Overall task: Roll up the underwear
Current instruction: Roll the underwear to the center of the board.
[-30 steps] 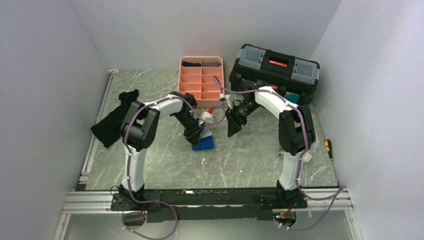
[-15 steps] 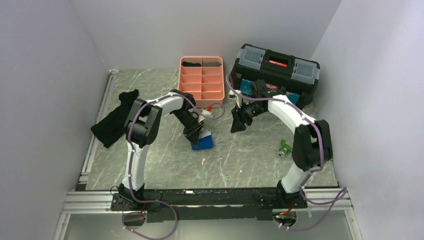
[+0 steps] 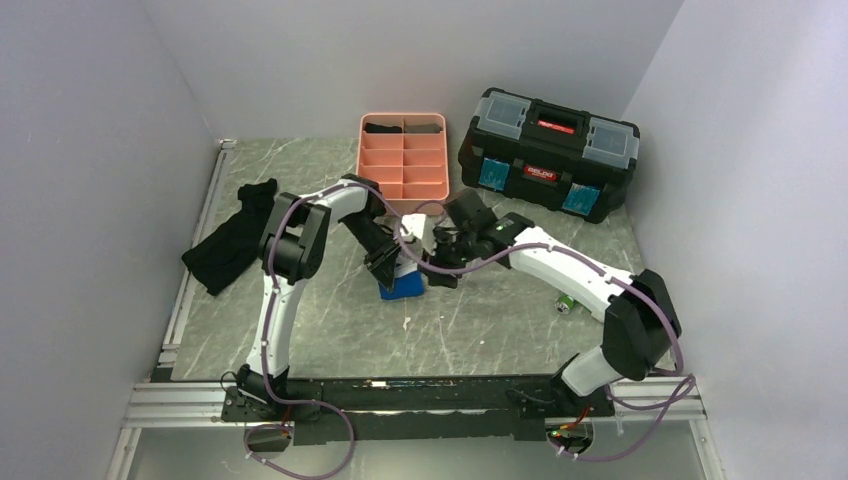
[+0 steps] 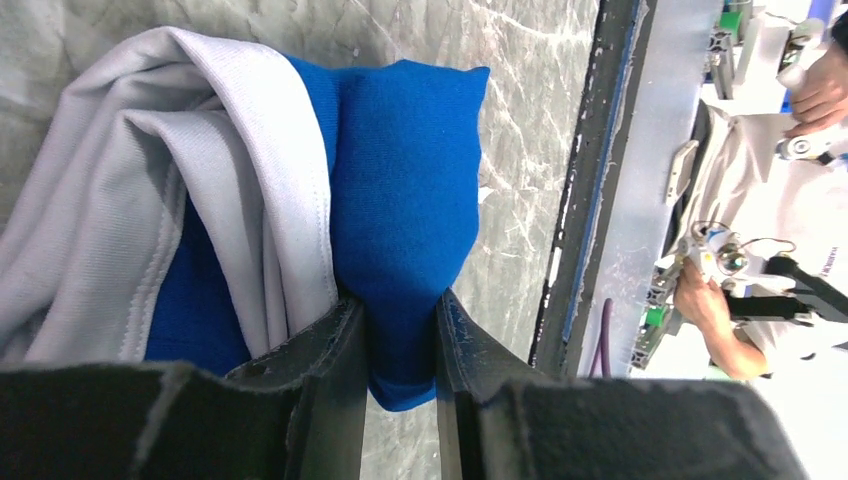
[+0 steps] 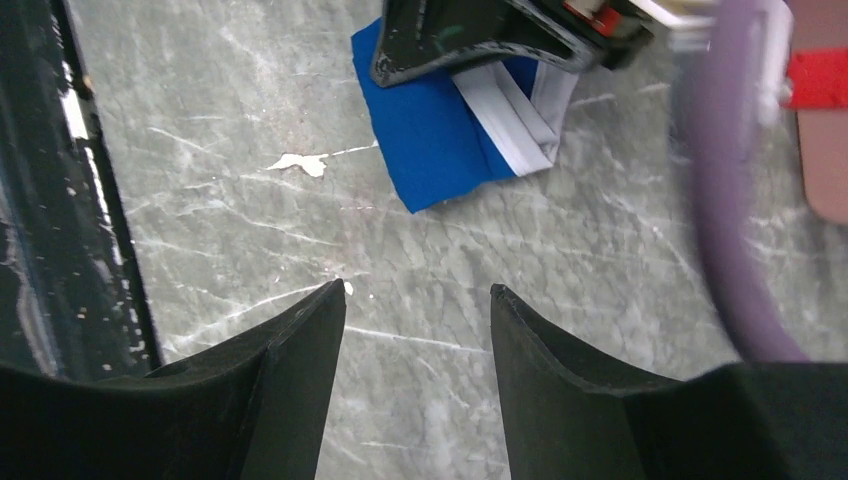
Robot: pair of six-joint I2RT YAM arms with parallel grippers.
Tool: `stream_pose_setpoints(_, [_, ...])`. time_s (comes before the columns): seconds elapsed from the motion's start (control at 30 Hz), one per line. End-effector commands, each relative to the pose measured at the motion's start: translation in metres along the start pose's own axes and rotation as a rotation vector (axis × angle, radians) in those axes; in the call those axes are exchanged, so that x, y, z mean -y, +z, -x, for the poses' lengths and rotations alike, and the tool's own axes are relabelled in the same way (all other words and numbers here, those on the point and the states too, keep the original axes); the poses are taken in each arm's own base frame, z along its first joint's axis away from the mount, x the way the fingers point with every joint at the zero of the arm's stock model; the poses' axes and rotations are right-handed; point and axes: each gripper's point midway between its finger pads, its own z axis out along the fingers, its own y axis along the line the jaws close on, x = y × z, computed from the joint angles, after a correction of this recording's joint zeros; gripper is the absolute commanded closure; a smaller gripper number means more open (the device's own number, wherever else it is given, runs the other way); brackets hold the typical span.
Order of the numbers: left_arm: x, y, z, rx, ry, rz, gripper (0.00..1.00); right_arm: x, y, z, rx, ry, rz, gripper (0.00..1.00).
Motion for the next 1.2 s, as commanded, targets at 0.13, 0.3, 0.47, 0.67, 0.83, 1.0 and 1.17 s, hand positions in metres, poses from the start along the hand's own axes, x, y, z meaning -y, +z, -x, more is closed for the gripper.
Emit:
stream_pose_setpoints(0.13, [-0.018,-0.002,-0.018,-0.065,-0.015,-0.021,1.0,0.012,0.041,0.008,-0.108,-0.241,-0.109,0.38])
stream_pose_setpoints(0.3, [-0.02,-0.002,-0.018,-0.068,-0.028,-0.031,1.0,0.006,0.069,0.009,-0.144,-0.292,-0.083,0.36])
stream_pose_setpoints(0.47, [-0.02,-0.002,-0.018,-0.069,-0.035,-0.038,1.0,0.004,0.089,0.013,-0.151,-0.304,-0.046,0.35])
stream_pose_setpoints(0.67, [-0.02,-0.003,-0.017,-0.066,-0.038,-0.043,1.0,-0.006,0.105,0.01,-0.174,-0.335,-0.013,0.35])
stream_pose_setpoints(0.83, [-0.02,-0.002,-0.017,-0.066,-0.039,-0.045,1.0,-0.014,0.114,0.006,-0.187,-0.345,0.009,0.35])
stream_pose_setpoints(1.0, [-0.02,-0.003,-0.017,-0.062,-0.034,-0.044,1.0,-0.013,0.122,0.002,-0.203,-0.347,0.013,0.35])
stream_pose_setpoints(1.17, [-0.019,-0.003,-0.017,-0.064,-0.033,-0.046,1.0,-0.009,0.13,-0.001,-0.217,-0.352,0.007,0.35])
